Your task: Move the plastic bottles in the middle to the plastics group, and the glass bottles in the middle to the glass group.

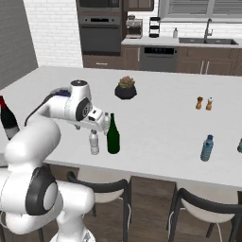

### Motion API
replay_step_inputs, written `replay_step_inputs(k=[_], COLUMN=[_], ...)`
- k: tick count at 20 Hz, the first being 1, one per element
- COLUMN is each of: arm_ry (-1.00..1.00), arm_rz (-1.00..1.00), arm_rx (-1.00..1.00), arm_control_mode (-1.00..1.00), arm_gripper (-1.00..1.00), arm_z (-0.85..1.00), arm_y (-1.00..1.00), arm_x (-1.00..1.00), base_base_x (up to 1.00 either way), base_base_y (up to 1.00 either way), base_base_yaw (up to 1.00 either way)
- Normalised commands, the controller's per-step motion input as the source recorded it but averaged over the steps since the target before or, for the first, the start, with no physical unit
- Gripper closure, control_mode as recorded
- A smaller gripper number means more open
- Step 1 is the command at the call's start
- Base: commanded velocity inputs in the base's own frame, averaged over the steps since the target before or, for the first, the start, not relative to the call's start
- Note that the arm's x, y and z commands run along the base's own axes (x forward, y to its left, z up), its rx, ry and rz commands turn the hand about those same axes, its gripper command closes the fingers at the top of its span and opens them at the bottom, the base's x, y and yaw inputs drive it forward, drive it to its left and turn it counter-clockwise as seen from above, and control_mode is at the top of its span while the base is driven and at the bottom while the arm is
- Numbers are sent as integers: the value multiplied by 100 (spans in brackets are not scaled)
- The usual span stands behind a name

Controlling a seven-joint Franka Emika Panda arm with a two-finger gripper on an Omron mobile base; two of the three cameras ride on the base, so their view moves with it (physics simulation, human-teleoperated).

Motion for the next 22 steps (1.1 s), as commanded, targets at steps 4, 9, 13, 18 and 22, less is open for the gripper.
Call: replay_step_inputs(k=[4,9,13,18,22], arm_ry=[0,0,0,0,0], arm_rz=[-11,-7,0,0,0], arm_rx=[0,0,0,0,0], arm_control_mode=[-100,-100,-100,-100,-100], arm_gripper=[-100,-100,-100,-100,-100], arm_z=[-39,-28,-23,-10,-17], arm_y=[1,-4,-5,0,0], arm_x=[23,22,28,25,11], base_base_x=[0,0,0,0,0], base_base_y=[0,0,0,0,0], base_base_yaw=[0,0,0,0,0])
